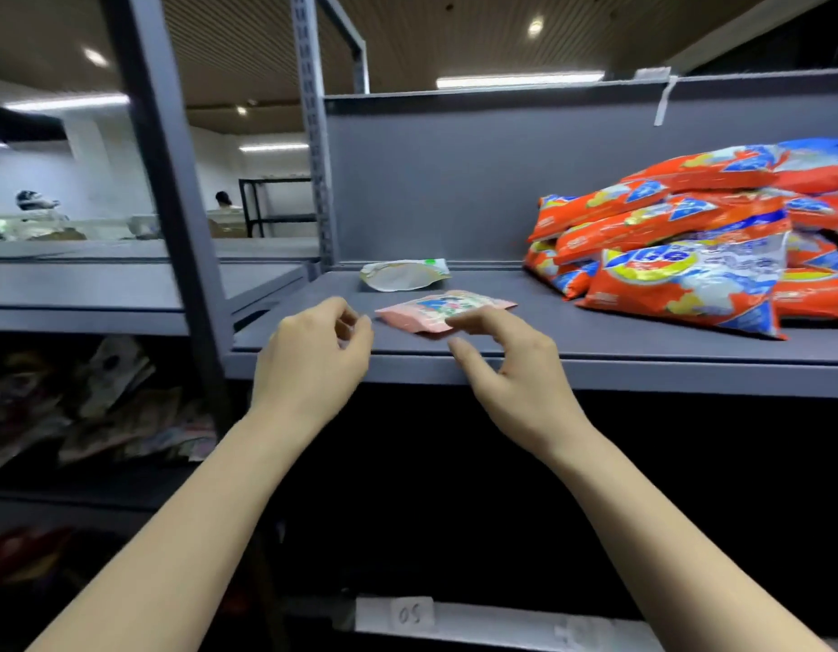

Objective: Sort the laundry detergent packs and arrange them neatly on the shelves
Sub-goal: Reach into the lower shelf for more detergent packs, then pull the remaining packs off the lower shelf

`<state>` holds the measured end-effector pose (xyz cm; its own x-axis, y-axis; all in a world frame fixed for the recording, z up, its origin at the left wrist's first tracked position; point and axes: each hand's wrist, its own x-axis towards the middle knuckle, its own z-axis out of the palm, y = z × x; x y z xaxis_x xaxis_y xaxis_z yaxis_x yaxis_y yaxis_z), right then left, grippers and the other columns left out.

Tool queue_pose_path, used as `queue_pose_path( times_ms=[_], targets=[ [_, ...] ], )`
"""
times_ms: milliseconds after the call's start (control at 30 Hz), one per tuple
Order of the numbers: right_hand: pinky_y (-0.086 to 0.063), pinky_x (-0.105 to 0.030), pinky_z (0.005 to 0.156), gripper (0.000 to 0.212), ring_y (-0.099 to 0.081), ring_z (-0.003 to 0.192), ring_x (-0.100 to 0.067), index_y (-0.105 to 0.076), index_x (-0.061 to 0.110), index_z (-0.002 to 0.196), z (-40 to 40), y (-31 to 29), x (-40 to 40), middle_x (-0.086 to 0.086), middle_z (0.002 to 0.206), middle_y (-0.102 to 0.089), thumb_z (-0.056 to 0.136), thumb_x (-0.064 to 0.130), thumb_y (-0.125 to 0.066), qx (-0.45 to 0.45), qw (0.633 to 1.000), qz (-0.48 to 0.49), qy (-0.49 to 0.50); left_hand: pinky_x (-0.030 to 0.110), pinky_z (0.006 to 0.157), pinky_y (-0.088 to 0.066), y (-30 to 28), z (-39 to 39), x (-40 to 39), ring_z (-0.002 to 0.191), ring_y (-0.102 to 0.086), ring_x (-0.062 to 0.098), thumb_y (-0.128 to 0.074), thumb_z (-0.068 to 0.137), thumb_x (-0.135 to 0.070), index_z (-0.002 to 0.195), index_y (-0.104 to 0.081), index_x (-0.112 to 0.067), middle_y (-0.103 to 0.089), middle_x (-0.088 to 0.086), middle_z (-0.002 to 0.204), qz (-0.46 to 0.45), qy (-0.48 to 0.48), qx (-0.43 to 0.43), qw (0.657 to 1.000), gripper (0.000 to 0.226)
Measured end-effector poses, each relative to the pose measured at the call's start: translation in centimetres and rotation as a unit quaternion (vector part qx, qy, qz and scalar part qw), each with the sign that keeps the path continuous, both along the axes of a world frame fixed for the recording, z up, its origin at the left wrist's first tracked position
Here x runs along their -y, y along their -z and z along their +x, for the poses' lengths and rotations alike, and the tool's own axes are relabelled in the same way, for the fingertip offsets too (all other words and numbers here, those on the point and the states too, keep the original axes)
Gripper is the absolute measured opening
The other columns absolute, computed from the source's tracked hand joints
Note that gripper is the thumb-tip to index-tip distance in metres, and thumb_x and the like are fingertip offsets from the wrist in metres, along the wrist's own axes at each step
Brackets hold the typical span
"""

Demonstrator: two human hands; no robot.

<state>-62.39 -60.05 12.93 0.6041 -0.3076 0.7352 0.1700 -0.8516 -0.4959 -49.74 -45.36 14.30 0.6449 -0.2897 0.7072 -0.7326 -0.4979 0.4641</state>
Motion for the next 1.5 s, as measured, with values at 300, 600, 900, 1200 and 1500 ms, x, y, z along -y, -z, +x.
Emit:
queue_pose_path(
  times_ms=[300,600,900,1200,1500],
  targets=[
    [-0.039,-0.009,0.089,0.018,-0.057,0.099,0.001,-0.065,0.020,0.107,5.7,5.9,-12.6,0.012,0.104,-0.065,0.090,0.020,-0.060,-0.056,0.997,0.013,-0.051,0.025,0.052,-0.043,6.4,3.2,-15.0,0.061,-0.056,0.004,-0.053,0.089,-0.043,0.074,-0.057,-0.025,-0.060,-0.012,0.061,0.051,-0.036,-0.055,0.997,0.023],
    [-0.043,-0.017,0.089,0.020,-0.057,0.100,0.001,-0.063,0.024,0.110,11.9,10.3,-20.5,0.015,0.104,-0.063,0.091,0.026,-0.058,-0.130,0.987,-0.006,-0.092,0.023,0.054,-0.042,10.7,7.5,-26.7,0.064,-0.057,0.007,-0.048,0.092,-0.045,0.078,-0.055,-0.026,-0.061,-0.011,0.068,0.116,-0.139,-0.116,0.976,0.024],
    [-0.035,-0.007,0.084,0.027,-0.049,0.105,0.008,-0.057,0.030,0.119,19.5,13.4,-25.7,0.025,0.110,-0.054,0.094,0.037,-0.051,-0.200,0.970,-0.002,-0.136,0.023,0.052,-0.043,14.4,13.7,-35.8,0.064,-0.054,0.000,-0.047,0.092,-0.046,0.080,-0.054,-0.031,-0.059,-0.015,0.067,0.138,-0.222,-0.174,0.950,0.020],
    [-0.038,-0.010,0.081,0.025,-0.050,0.102,0.008,-0.056,0.031,0.119,31.0,15.9,-32.1,0.022,0.110,-0.056,0.095,0.036,-0.051,-0.221,0.961,-0.010,-0.167,0.026,0.055,-0.050,16.0,24.2,-43.5,0.063,-0.056,0.003,-0.045,0.093,-0.047,0.079,-0.054,-0.032,-0.060,-0.015,0.068,0.133,-0.271,-0.205,0.931,0.022],
    [-0.039,-0.007,0.070,0.023,-0.053,0.099,0.004,-0.057,0.033,0.117,46.3,15.6,-39.1,0.024,0.105,-0.055,0.095,0.038,-0.051,-0.255,0.950,0.015,-0.180,0.025,0.057,-0.048,15.5,38.6,-52.0,0.068,-0.059,0.008,-0.043,0.093,-0.046,0.086,-0.058,-0.032,-0.065,-0.012,0.073,0.124,-0.307,-0.262,0.907,0.021]
  ],
)
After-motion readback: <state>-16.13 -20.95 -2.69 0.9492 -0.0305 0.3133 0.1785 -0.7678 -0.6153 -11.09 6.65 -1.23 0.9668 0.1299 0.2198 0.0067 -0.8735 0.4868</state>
